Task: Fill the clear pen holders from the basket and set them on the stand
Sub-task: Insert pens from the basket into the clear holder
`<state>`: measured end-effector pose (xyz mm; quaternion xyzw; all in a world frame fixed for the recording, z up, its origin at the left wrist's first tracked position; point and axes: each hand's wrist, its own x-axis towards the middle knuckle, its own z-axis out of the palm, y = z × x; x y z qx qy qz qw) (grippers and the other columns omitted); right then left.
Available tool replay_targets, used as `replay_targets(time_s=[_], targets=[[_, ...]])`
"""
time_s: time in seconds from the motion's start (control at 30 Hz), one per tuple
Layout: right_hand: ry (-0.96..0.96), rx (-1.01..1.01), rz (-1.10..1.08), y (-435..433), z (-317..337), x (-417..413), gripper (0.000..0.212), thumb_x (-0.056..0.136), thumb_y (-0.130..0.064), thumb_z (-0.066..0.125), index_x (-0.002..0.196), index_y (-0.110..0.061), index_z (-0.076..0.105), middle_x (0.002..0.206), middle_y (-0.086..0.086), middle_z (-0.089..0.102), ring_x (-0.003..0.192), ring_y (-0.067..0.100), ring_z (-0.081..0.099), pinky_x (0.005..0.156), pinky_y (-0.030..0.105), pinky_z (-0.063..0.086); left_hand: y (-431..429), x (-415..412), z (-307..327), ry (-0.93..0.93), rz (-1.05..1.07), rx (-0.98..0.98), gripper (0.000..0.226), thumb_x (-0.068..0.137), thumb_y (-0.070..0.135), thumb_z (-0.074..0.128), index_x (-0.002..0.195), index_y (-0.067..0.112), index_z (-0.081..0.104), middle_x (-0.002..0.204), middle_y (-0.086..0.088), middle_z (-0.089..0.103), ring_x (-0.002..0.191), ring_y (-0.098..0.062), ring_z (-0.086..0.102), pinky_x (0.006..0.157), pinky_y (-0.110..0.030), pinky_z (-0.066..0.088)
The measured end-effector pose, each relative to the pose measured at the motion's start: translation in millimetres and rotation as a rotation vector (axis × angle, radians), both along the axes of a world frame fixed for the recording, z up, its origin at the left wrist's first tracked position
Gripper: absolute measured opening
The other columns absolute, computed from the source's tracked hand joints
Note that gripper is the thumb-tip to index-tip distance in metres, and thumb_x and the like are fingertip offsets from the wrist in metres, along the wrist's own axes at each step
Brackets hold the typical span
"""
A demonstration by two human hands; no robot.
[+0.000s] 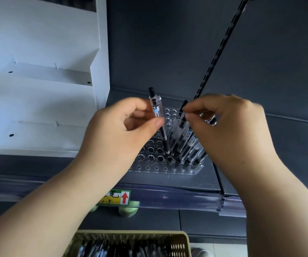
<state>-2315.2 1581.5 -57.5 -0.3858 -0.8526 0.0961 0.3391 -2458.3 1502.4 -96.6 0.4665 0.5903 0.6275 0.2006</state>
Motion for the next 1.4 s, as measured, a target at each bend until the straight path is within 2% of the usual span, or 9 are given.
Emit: replay_targets(time_s=[0.07,0.17,0.33,0.5,0.67,0.97,1.1,1.27,1.4], targets=[[-0.006,-0.004,0.004,0,0,0,0.016,0.081,-0.017,0.068,0.087,-0.031,0.072,0.082,-0.006,0.066,0.076,0.007,0.059,0.068,0.01,0.041,2,4,-1,0.007,-0.018,0.005,0.013,0.072,0.022,0.074,0.081,0.029,0.067,0.079,0.013,0.071,0.072,-0.002,0.067,0.069,-0.012,0.051],[0.031,0.022,0.008,-1,2,2,0.015,0.081,-0.015,0.068,0.089,-0.027,0.072,0.075,-0.014,0.062,0.08,0.009,0.06,0.07,0.012,0.043,7,9,-3,0.021,-0.042,0.003,0.019,0.072,0.017,0.076,0.079,0.031,0.066,0.079,0.014,0.071,0.07,-0.001,0.067,0.065,-0.009,0.049],[0.064,0.068,0.012,0,6,4,0.014,0.081,-0.013,0.067,0.088,-0.024,0.072,0.071,-0.029,0.051,0.074,0.009,0.059,0.066,0.016,0.046,14,15,-10,0.132,-0.079,-0.041,0.026,0.072,0.02,0.076,0.079,0.04,0.061,0.077,0.016,0.068,0.071,0.001,0.065,0.068,-0.009,0.049],[0.062,0.053,0.018,1,5,6,0.013,0.082,-0.015,0.066,0.088,-0.025,0.071,0.071,-0.03,0.052,0.074,0.007,0.058,0.066,0.013,0.044,18,21,-18,0.28,-0.049,-0.068,0.039,0.072,0.018,0.079,0.076,0.046,0.052,0.08,0.022,0.065,0.071,0.006,0.062,0.066,-0.007,0.049],[0.077,0.047,0.018,1,7,8,0.014,0.082,-0.013,0.066,0.087,-0.025,0.071,0.071,-0.03,0.051,0.075,0.007,0.058,0.066,0.011,0.043,23,25,-28,0.365,-0.009,-0.113,0.014,0.074,0.022,0.078,0.081,0.025,0.066,0.069,0.023,0.061,0.075,0.008,0.06,0.068,-0.005,0.047],[0.072,0.053,0.029,-3,9,11,0.014,0.083,-0.013,0.065,0.089,-0.024,0.071,0.072,-0.029,0.052,0.078,0.008,0.06,0.067,0.012,0.044,18,31,-30,0.491,0.031,-0.151,0.013,0.077,0.025,0.075,0.079,0.022,0.063,0.069,0.016,0.063,0.066,0.004,0.06,0.071,-0.013,0.047],[0.062,0.059,0.026,-6,9,13,0.013,0.083,-0.013,0.065,0.089,-0.023,0.072,0.072,-0.026,0.053,0.08,0.01,0.06,0.071,0.02,0.047,16,27,-29,0.406,0.037,-0.185,0.015,0.076,0.027,0.075,0.079,0.025,0.061,0.07,0.018,0.062,0.075,0.006,0.058,0.069,-0.008,0.047],[0.033,0.097,0.018,-16,11,13,0.013,0.083,-0.013,0.065,0.09,-0.021,0.072,0.075,-0.012,0.061,0.082,0.012,0.059,0.066,0.018,0.044,9,24,-28,0.42,0.018,-0.206,0.017,0.075,0.027,0.075,0.084,0.026,0.06,0.073,0.016,0.06,0.079,0.004,0.056,0.068,-0.005,0.045],[-0.021,0.125,0.051,-38,2,12,0.011,0.081,-0.01,0.065,0.087,-0.016,0.073,0.077,-0.003,0.067,0.079,0.018,0.058,0.067,0.026,0.047,-5,22,-29,0.524,0.037,-0.227,0.011,0.08,0.022,0.071,0.086,0.023,0.062,0.078,0.013,0.062,0.072,-0.001,0.058,0.069,-0.017,0.05]])
